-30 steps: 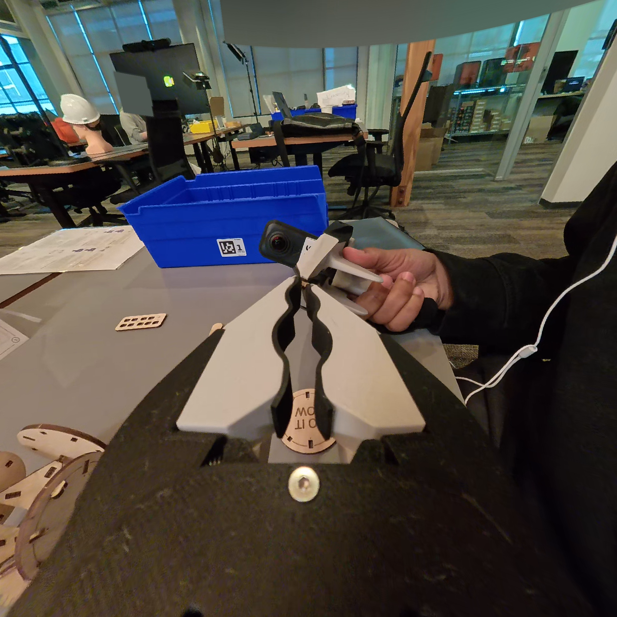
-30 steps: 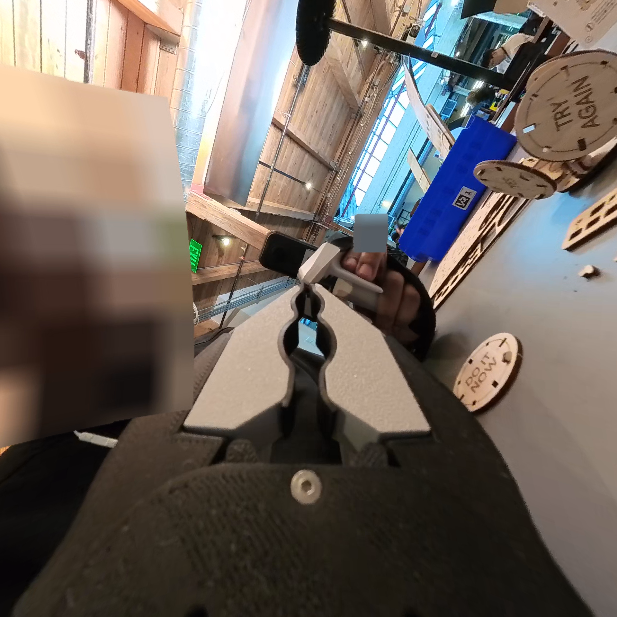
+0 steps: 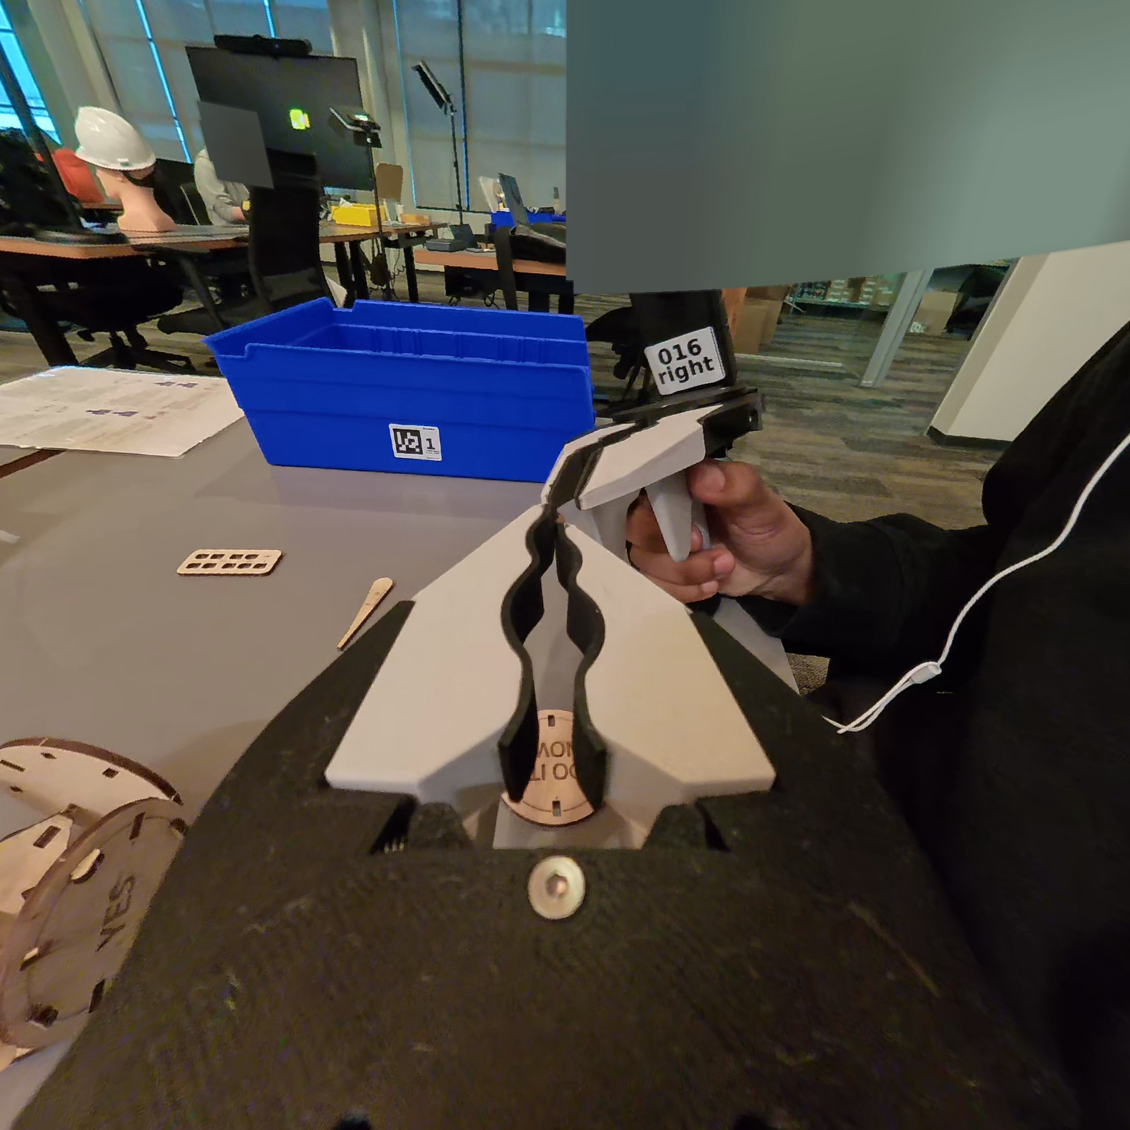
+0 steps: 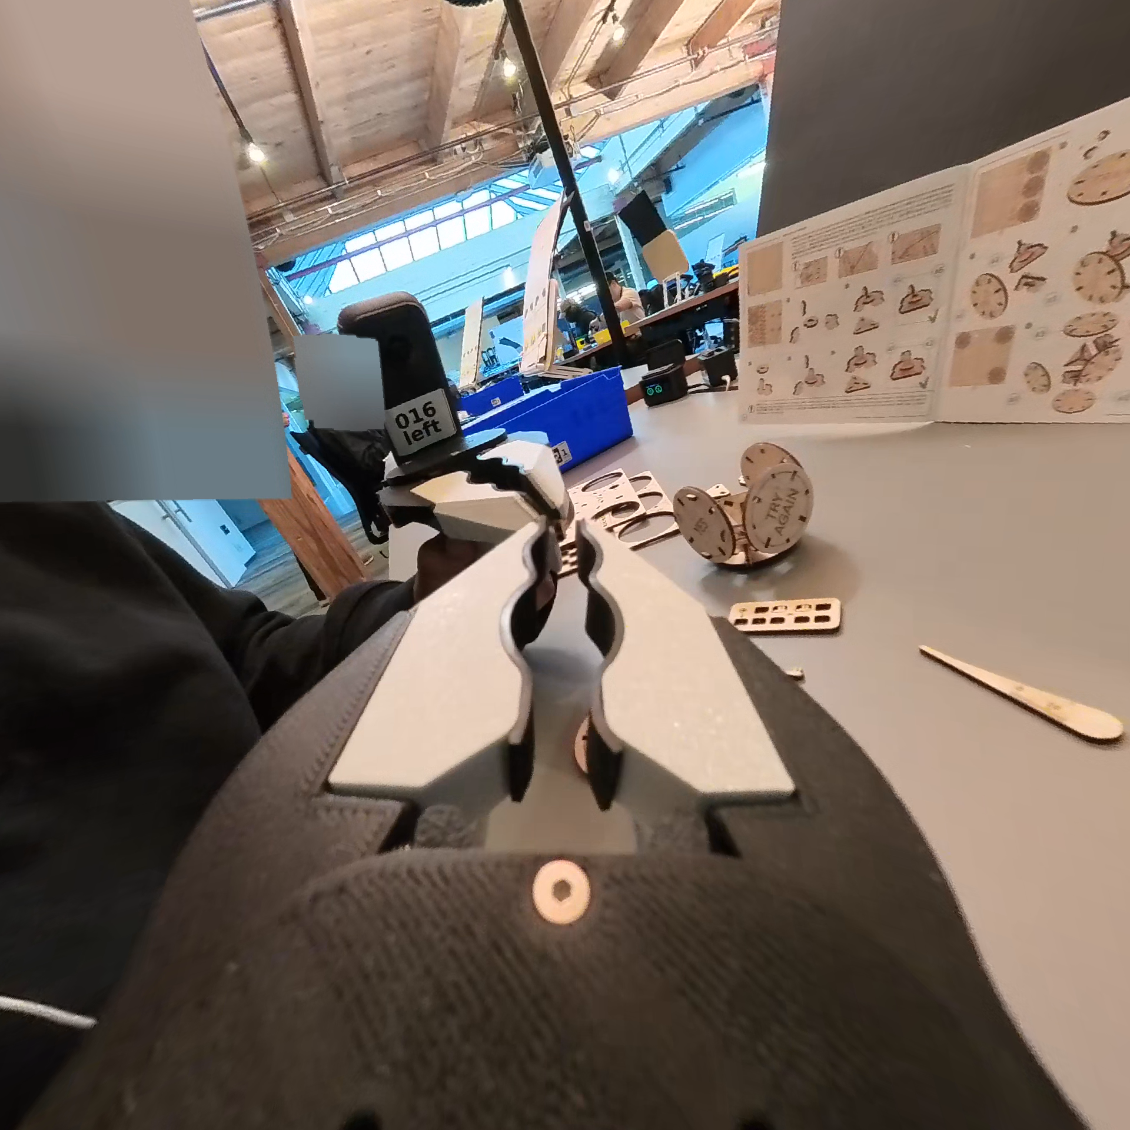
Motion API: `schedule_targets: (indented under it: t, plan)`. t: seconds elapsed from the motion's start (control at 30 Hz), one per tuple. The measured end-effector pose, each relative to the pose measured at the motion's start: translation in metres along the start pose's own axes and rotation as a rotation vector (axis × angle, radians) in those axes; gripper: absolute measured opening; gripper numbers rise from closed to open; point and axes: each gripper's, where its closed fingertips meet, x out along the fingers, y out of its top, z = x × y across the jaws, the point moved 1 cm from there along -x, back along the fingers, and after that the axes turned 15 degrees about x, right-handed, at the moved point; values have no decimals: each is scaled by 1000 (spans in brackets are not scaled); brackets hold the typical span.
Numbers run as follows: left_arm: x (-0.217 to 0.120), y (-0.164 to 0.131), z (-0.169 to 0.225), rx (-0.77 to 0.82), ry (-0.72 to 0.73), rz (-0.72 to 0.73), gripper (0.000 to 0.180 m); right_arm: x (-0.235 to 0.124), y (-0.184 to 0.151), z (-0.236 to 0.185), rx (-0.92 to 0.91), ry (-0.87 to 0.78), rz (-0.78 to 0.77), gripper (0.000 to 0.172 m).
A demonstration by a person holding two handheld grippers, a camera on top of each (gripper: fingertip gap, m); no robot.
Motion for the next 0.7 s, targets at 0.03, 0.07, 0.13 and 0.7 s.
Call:
schedule_targets:
  t: [0.03, 0.07, 0.13, 0.7]
  plan:
    - [0, 0, 0, -1, -2, 1, 0, 0, 0, 0, -3, -1, -3, 6]
    - [0, 0, 0, -2, -4, 2, 0, 1, -1, -1, -8, -2, -8, 5]
    - [1, 0, 2, -5, -13, 4, 0, 2, -3, -1, -21, -6, -19, 5]
    - [1, 6, 7, -2, -44, 44, 0, -3, 0, -6, 98, 97, -8, 0]
